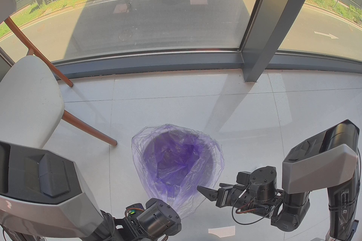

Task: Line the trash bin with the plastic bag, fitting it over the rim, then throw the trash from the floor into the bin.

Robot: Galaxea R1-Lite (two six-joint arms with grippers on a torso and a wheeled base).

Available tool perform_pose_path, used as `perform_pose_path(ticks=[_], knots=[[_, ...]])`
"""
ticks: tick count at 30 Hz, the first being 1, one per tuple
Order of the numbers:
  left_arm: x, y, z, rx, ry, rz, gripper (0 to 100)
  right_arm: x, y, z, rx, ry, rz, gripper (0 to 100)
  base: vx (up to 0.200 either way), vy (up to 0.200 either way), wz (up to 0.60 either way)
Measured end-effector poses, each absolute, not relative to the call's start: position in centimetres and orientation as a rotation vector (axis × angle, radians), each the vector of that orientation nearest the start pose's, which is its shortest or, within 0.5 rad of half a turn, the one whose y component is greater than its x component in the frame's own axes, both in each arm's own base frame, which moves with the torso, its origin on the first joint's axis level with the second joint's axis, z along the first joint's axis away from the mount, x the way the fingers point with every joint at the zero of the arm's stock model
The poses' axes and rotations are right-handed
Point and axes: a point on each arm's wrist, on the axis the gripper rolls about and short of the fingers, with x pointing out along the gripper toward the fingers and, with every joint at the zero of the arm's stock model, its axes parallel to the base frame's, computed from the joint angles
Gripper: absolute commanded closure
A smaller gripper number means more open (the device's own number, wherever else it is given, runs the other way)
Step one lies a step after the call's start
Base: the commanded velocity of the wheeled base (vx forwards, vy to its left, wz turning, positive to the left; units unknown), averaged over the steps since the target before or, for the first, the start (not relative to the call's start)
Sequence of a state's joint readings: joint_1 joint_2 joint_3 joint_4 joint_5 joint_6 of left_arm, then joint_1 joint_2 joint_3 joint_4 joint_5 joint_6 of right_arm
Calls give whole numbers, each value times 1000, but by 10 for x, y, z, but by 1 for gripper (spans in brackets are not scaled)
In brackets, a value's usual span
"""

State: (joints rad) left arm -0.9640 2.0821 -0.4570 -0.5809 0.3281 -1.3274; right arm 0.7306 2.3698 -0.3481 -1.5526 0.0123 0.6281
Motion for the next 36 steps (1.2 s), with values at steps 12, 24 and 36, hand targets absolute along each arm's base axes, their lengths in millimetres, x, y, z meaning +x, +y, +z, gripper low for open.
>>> perform_pose_path(ticks=[12,24,36], knots=[[155,-212,1,-585,1008,45,100,226,208,-37,413,646,543,100,0,0,0],[156,-198,7,-607,994,75,0,226,208,-35,410,637,534,100,0,0,0],[175,-159,81,-812,870,-81,0,226,208,-35,410,634,527,100,0,0,0]])
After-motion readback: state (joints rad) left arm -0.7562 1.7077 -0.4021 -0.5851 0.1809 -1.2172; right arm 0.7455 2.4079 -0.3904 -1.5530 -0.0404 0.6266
